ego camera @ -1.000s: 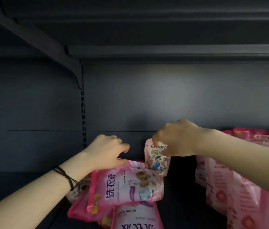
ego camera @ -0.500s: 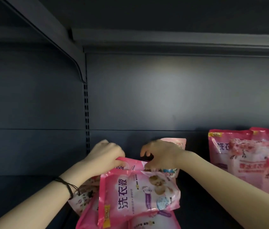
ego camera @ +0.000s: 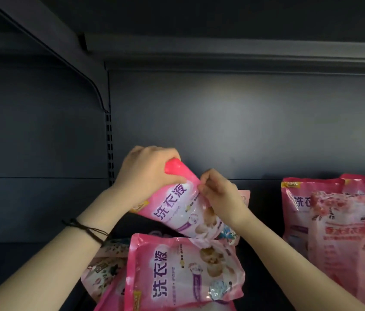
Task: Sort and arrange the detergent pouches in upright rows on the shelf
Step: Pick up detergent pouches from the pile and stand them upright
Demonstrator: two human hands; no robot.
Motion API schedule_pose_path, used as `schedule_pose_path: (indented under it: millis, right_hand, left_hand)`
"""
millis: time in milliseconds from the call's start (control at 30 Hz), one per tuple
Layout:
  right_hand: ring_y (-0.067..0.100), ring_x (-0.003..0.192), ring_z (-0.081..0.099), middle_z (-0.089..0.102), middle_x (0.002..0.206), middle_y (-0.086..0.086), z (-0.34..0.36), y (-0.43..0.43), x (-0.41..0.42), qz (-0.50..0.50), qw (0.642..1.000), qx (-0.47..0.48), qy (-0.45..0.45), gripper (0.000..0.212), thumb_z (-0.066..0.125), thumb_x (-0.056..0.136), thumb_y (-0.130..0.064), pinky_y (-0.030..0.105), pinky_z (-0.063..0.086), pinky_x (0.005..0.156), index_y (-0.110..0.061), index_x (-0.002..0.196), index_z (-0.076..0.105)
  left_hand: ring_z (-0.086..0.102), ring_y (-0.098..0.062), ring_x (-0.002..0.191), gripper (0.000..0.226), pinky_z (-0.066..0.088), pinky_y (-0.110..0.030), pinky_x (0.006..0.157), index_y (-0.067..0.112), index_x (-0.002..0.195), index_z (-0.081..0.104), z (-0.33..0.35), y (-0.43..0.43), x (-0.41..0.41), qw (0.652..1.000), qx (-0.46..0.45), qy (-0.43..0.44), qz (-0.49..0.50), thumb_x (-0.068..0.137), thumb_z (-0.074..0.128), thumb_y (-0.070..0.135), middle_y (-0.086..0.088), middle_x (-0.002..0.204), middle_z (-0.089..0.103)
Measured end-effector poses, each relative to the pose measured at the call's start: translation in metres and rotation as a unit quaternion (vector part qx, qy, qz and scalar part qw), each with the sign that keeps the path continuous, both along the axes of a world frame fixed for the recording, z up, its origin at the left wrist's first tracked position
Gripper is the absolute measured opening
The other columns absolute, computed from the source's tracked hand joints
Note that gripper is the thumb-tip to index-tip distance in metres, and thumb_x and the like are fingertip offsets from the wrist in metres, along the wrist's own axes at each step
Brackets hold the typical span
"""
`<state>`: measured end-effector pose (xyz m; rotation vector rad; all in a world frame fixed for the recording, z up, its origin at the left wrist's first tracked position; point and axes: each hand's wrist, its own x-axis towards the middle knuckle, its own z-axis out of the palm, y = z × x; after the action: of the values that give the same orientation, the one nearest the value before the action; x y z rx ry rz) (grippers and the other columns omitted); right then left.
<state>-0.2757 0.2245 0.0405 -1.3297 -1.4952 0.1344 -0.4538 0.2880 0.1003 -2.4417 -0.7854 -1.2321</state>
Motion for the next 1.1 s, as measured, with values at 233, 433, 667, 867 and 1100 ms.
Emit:
schedule_pose_path:
  millis: [233, 433, 667, 867, 1100]
  right_hand:
    - [0.015, 0.056, 0.045, 0.060, 0.070, 0.000, 0.008, -0.014, 0.030, -0.096, 0.979, 0.117, 0.139, 0.019, 0.056, 0.093, -0.010, 0.028, 0.036, 0.052, -0.021, 0.077, 0.051]
    - [0.020, 0.059, 0.047, 0.054, 0.067, -0.002, -0.014, -0.038, 0.054, -0.145, 0.959, 0.124, 0.208, 0.024, 0.054, 0.094, -0.008, 0.027, 0.038, 0.049, -0.021, 0.074, 0.050]
    - [0.014, 0.073, 0.055, 0.059, 0.079, -0.006, -0.024, -0.066, 0.070, -0.217, 0.951, 0.140, 0.169, 0.027, 0.046, 0.093, -0.001, 0.021, 0.045, 0.064, -0.024, 0.083, 0.054]
    - [-0.016, 0.071, 0.051, 0.054, 0.086, -0.013, -0.029, -0.076, 0.074, -0.203, 0.958, 0.148, 0.135, 0.020, 0.050, 0.092, 0.000, 0.014, 0.040, 0.067, -0.014, 0.106, 0.047]
    - [0.017, 0.081, 0.062, 0.061, 0.104, 0.014, -0.043, -0.075, 0.065, -0.204, 0.964, 0.042, 0.165, 0.048, 0.052, 0.092, -0.007, 0.030, 0.051, 0.066, -0.020, 0.131, 0.028]
  left_hand:
    - [0.067, -0.015, 0.073, 0.017, 0.050, -0.036, 0.074, 0.015, 0.079, 0.071, -0.014, -0.005, -0.006, 0.905, -0.353, -0.119, -0.203, 0.071, 0.082, 0.025, -0.007, 0.077, 0.073]
    - [0.054, -0.021, 0.073, 0.010, 0.047, -0.041, 0.072, 0.008, 0.073, 0.068, -0.028, -0.008, 0.049, 0.852, -0.382, -0.232, -0.271, 0.078, 0.076, 0.005, -0.016, 0.075, 0.062]
    - [0.057, -0.017, 0.071, 0.013, 0.043, -0.031, 0.069, 0.017, 0.076, 0.070, -0.035, -0.018, 0.103, 0.833, -0.383, -0.203, -0.343, 0.076, 0.077, 0.006, -0.005, 0.073, 0.066]
    - [0.054, -0.011, 0.061, 0.017, 0.043, -0.033, 0.063, 0.029, 0.070, 0.072, -0.052, -0.020, 0.126, 0.869, -0.355, -0.128, -0.319, 0.073, 0.082, 0.015, 0.005, 0.065, 0.067]
    - [0.059, -0.012, 0.065, 0.012, 0.048, -0.035, 0.065, 0.023, 0.077, 0.072, -0.067, -0.025, 0.128, 0.864, -0.356, -0.165, -0.315, 0.075, 0.080, 0.015, -0.002, 0.072, 0.071]
